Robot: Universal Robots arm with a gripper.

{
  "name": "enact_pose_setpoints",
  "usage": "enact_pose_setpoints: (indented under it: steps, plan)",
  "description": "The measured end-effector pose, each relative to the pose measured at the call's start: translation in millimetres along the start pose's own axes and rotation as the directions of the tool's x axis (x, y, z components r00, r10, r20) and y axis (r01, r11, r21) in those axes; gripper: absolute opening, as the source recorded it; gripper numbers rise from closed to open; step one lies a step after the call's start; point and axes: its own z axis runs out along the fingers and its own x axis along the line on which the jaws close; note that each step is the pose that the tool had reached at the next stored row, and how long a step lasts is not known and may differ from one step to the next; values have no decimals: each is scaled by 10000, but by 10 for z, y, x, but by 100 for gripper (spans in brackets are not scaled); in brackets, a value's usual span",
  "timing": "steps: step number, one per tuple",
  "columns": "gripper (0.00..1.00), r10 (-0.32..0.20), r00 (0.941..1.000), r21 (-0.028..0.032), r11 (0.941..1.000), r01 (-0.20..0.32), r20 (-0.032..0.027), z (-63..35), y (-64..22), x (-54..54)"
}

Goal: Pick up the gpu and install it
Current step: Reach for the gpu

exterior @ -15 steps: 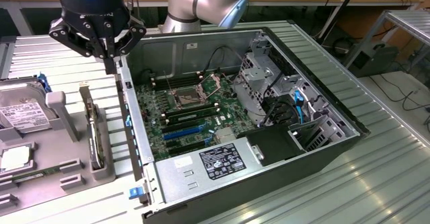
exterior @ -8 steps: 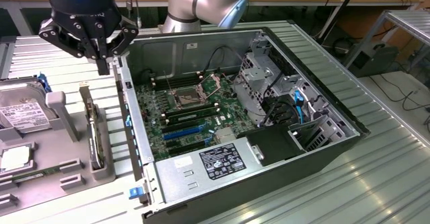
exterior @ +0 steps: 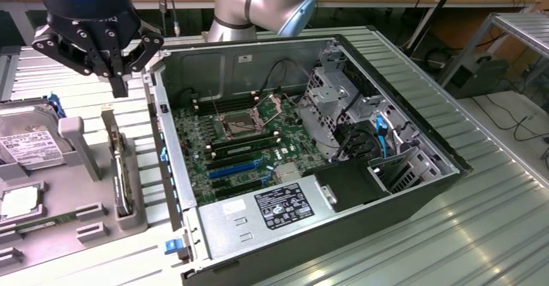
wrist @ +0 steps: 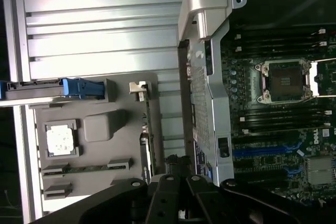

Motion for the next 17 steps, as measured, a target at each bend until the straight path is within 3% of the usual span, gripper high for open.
enact_pose_setpoints:
  steps: [9, 17]
  plan:
    - [11, 0, 10000, -7, 10000, 0, -1, -4, -18, 122]
    - [11, 1, 10000, -13, 10000, -1, -2, -11, -94, 252]
